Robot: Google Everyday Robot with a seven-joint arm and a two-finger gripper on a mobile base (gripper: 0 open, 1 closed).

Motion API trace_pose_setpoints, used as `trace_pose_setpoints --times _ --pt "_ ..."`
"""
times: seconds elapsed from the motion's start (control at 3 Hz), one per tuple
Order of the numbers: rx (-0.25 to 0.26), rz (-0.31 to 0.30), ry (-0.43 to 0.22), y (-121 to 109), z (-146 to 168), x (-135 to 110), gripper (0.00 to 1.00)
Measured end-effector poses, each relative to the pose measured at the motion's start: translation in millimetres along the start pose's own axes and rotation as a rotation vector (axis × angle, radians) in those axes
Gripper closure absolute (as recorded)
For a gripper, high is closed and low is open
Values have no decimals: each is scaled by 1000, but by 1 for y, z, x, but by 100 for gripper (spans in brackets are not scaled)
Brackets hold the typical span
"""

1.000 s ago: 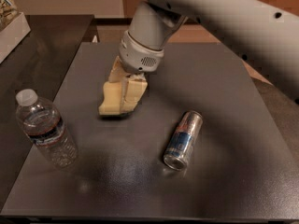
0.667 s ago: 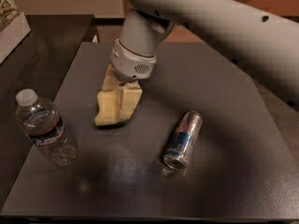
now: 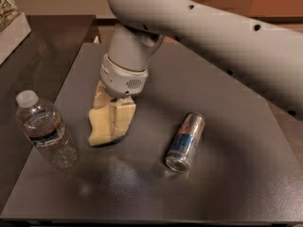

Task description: Move sponge near water bottle

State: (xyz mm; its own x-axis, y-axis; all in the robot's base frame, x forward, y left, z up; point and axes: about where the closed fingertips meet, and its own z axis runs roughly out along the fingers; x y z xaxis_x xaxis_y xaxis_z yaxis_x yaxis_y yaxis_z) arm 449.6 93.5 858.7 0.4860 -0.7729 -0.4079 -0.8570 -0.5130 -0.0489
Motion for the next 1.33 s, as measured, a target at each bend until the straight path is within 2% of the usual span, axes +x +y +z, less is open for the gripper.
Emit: trace_pose_setpoints --times 0.67,1.0,1.33 --pt "-4 -12 -11 7 9 -12 13" --pt "-3 -15 -10 8 9 -13 0" --pt "-3 -15 -10 8 9 -13 0"
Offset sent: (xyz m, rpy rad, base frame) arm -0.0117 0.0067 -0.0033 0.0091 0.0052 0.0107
